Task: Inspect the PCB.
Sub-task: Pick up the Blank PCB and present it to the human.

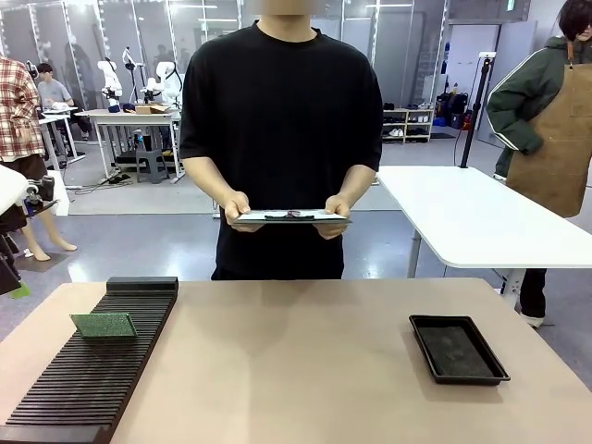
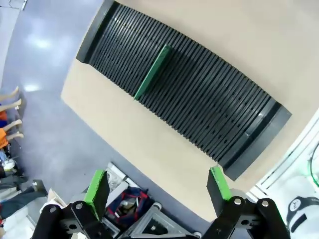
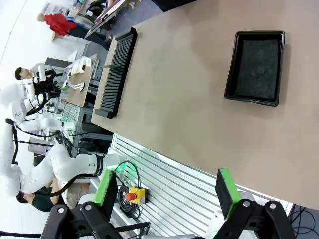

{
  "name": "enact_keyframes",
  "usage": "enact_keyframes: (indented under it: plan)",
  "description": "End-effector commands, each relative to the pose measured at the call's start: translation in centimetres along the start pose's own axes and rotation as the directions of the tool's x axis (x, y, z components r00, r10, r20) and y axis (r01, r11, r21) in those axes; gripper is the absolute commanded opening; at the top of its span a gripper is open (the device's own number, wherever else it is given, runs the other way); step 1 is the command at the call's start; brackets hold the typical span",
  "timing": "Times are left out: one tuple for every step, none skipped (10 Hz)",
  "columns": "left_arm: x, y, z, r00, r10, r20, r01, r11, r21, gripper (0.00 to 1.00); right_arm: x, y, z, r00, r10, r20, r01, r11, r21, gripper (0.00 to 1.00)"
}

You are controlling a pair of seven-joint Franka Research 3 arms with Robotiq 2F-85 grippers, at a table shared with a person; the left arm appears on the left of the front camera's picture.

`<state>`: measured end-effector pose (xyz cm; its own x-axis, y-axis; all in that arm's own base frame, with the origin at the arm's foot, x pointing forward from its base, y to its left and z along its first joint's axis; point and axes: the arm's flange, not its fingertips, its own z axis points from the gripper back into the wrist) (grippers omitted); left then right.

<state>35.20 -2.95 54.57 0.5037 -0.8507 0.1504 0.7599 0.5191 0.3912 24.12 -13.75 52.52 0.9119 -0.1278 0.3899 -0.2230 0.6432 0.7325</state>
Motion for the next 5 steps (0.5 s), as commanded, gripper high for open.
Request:
enact_keyframes:
  plan:
    - [0.4, -0.2, 0.0, 0.999, -0.004, -0.033, 0.005, 1.0, 0.022, 1.0, 0.1, -0.1, 0.1, 1.0, 0.019, 0.003, -0.019, 1.0, 0.013, 1.0]
    - [0.0, 0.0, 0.0, 1.0, 0.0, 0.0, 0.0, 1.0, 0.0, 1.0, 0.1, -0.1, 0.1, 1.0, 0.019, 0.003, -0.019, 1.0, 0.013, 1.0]
    - [0.1, -0.1, -0.8, 0.984, -0.181, 0.002, 0.18, 0.978, -0.109, 1.0, 0.1, -0.1, 0.1, 1.0, 0.019, 0.003, -0.019, 1.0, 0.013, 1.0]
    - [0.4, 0.8, -2.6, 0.962, -0.271, 0.021, 0.272, 0.955, -0.118, 1.0, 0.1, -0.1, 0.1, 1.0, 0.019, 0.003, -0.019, 1.0, 0.013, 1.0]
    - [0.5, 1.7, -4.6, 0.935, -0.346, 0.079, 0.353, 0.929, -0.11, 1.0, 0.1, -0.1, 0.1, 1.0, 0.019, 0.003, -0.019, 1.0, 0.013, 1.0]
